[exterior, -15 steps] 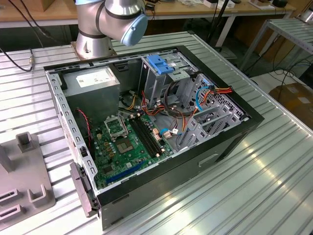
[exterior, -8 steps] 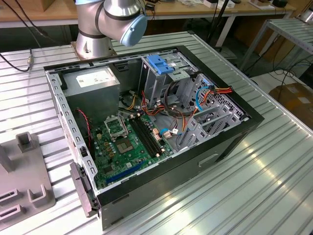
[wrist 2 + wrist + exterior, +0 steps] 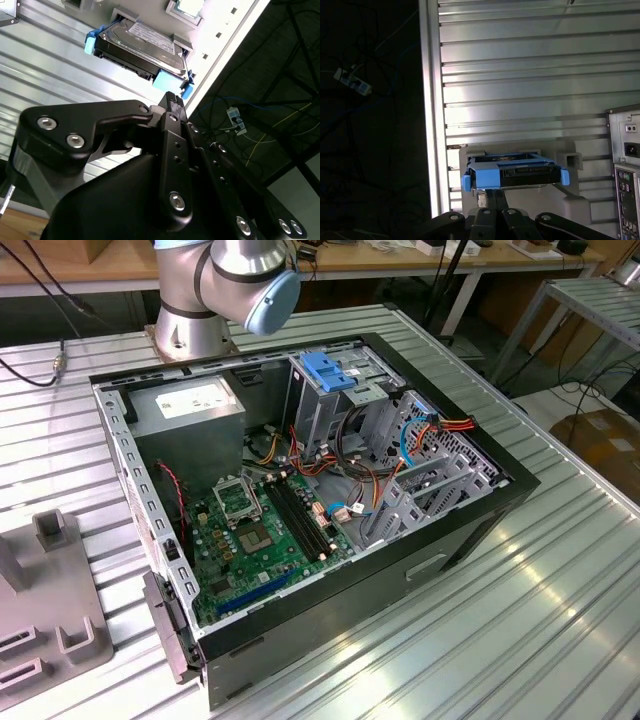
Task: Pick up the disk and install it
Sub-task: 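Pick up the disk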
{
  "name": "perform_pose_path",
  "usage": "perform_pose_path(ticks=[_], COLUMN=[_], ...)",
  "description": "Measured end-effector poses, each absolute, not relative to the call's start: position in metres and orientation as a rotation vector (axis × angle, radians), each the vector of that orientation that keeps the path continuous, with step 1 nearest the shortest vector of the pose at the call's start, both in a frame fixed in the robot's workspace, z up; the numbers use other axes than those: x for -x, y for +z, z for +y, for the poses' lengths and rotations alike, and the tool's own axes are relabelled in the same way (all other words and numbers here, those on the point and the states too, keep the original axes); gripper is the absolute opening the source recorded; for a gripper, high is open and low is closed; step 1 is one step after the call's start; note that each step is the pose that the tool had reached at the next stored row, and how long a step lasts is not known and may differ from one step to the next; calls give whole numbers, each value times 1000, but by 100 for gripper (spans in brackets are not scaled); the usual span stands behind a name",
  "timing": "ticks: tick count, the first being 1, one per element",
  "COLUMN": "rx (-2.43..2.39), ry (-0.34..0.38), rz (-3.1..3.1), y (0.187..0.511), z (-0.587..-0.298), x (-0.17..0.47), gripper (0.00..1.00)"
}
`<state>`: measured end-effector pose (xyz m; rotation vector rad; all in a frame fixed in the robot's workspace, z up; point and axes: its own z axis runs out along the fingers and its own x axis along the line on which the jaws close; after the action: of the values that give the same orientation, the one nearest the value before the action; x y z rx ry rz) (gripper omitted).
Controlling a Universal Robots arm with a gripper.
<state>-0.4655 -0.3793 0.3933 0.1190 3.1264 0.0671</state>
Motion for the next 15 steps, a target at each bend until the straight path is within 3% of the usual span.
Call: perform_pose_path(ticks=[15], rx=[55], ry=[68], rz=[3131], y=[393], z=[-379], x=[466], gripper=[10])
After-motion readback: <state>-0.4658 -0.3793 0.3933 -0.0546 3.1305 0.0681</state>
